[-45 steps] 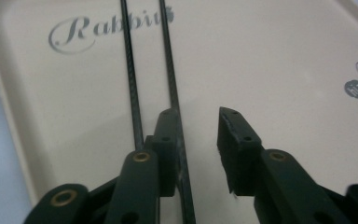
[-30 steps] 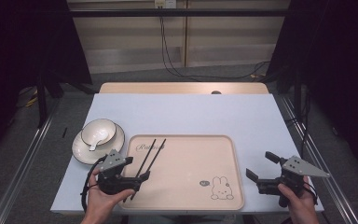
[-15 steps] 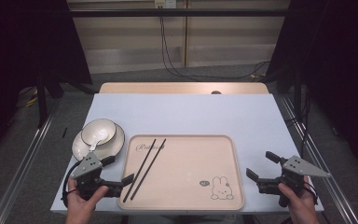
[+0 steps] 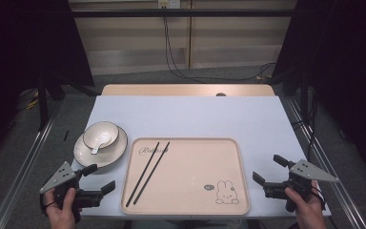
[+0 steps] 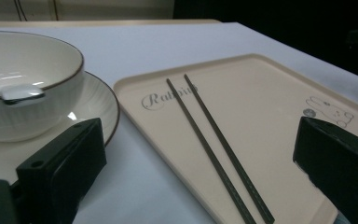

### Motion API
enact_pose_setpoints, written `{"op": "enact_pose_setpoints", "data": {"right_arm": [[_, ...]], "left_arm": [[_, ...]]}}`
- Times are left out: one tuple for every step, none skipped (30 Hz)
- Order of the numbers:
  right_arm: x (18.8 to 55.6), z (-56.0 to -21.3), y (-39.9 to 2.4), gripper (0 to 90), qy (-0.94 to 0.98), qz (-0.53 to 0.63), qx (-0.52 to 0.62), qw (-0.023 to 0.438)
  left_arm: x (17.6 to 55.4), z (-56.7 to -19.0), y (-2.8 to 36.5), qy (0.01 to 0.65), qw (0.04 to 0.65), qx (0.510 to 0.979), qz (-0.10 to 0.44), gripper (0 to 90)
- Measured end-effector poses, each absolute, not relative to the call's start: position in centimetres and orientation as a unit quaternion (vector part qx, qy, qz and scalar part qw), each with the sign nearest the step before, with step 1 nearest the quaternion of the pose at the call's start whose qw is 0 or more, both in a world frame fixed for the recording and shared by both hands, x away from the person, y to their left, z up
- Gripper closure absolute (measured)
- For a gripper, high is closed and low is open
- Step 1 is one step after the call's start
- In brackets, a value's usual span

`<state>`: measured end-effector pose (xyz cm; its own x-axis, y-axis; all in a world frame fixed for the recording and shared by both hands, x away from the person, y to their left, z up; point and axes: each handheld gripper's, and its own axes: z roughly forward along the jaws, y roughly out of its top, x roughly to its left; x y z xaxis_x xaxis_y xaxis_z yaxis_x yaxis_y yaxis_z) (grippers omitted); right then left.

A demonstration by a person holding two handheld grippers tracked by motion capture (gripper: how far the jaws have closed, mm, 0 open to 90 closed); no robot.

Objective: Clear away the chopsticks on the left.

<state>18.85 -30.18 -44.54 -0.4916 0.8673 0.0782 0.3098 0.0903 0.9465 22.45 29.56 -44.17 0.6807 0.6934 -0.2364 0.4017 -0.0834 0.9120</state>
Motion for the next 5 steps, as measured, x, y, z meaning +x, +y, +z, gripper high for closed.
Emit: {"op": "enact_pose_setpoints", "data": {"right_arm": [[18.85, -44.54, -30.18, 0.1, 0.688, 0.522, 0.428, 0.267], [18.96, -44.61, -30.18, 0.1, 0.687, 0.52, 0.43, 0.269], [19.0, -44.64, -30.15, 0.1, 0.688, 0.519, 0.431, 0.268], [19.04, -44.67, -30.13, 0.1, 0.689, 0.518, 0.431, 0.267], [19.04, -44.67, -30.13, 0.1, 0.689, 0.518, 0.431, 0.267]], "left_arm": [[22.45, -44.17, 29.56, 0.378, 0.562, 0.724, 0.13, 1.7], [22.59, -44.32, 29.78, 0.384, 0.568, 0.718, 0.118, 1.7], [22.8, -44.38, 29.75, 0.392, 0.562, 0.717, 0.123, 1.7], [22.87, -44.37, 29.68, 0.392, 0.56, 0.719, 0.126, 1.7], [22.87, -44.37, 29.68, 0.392, 0.56, 0.719, 0.126, 1.7]]}}
